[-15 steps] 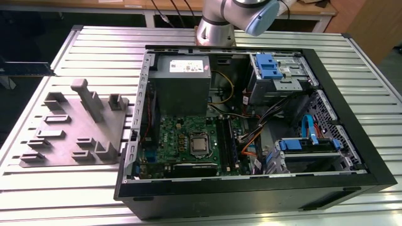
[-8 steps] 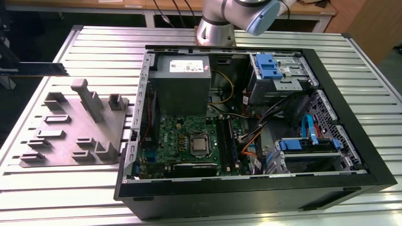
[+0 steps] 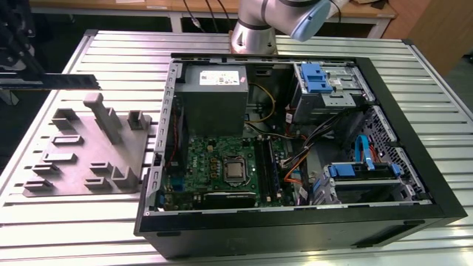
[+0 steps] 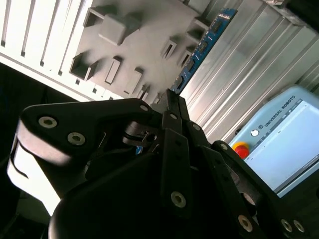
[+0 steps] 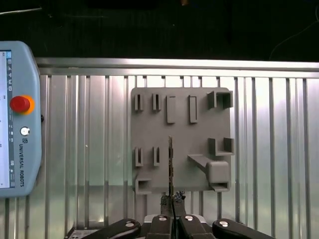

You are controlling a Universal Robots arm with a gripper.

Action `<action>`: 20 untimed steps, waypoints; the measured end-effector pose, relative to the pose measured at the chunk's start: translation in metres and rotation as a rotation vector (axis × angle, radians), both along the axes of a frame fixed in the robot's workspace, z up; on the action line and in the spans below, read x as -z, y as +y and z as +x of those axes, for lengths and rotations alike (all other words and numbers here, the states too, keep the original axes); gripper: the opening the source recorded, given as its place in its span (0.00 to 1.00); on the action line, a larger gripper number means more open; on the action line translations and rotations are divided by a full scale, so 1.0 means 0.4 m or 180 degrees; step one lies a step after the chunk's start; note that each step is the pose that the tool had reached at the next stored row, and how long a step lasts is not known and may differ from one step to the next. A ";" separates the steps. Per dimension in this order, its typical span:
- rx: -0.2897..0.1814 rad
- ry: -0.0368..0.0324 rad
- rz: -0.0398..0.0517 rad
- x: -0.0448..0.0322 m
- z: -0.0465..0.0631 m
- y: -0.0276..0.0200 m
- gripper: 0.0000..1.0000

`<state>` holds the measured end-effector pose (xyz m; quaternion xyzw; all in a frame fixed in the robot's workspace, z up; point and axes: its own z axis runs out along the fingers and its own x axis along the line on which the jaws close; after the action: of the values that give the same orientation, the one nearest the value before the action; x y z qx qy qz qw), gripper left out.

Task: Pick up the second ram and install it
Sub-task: 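Pick up the second ram and move it above second insertion slot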

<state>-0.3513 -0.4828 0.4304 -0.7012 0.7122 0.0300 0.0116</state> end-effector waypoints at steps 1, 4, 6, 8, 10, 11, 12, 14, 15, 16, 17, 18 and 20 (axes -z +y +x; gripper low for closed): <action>0.0000 0.0000 0.0000 0.000 0.008 0.000 0.12; 0.0000 0.0003 0.0000 0.000 0.032 0.000 0.12; 0.0000 0.0005 0.0000 0.000 0.049 0.000 0.12; 0.0000 0.0007 0.0000 0.000 0.069 0.000 0.12; 0.0000 0.0010 0.0000 0.000 0.089 0.000 0.12; 0.0000 0.0011 0.0000 0.000 0.098 0.000 0.12; 0.0000 0.0012 0.0000 0.000 0.108 0.000 0.12; 0.0000 0.0015 0.0001 0.000 0.128 0.000 0.12; 0.0000 0.0016 0.0000 0.000 0.138 0.000 0.12; 0.0000 0.0018 0.0000 0.000 0.148 0.000 0.12; 0.0000 0.0019 0.0000 0.000 0.158 0.000 0.12; 0.0000 0.0020 0.0000 0.000 0.168 0.000 0.12; 0.0000 0.0023 0.0000 0.000 0.187 0.000 0.12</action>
<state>-0.2763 -0.4827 0.4304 -0.7011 0.7123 0.0326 0.0091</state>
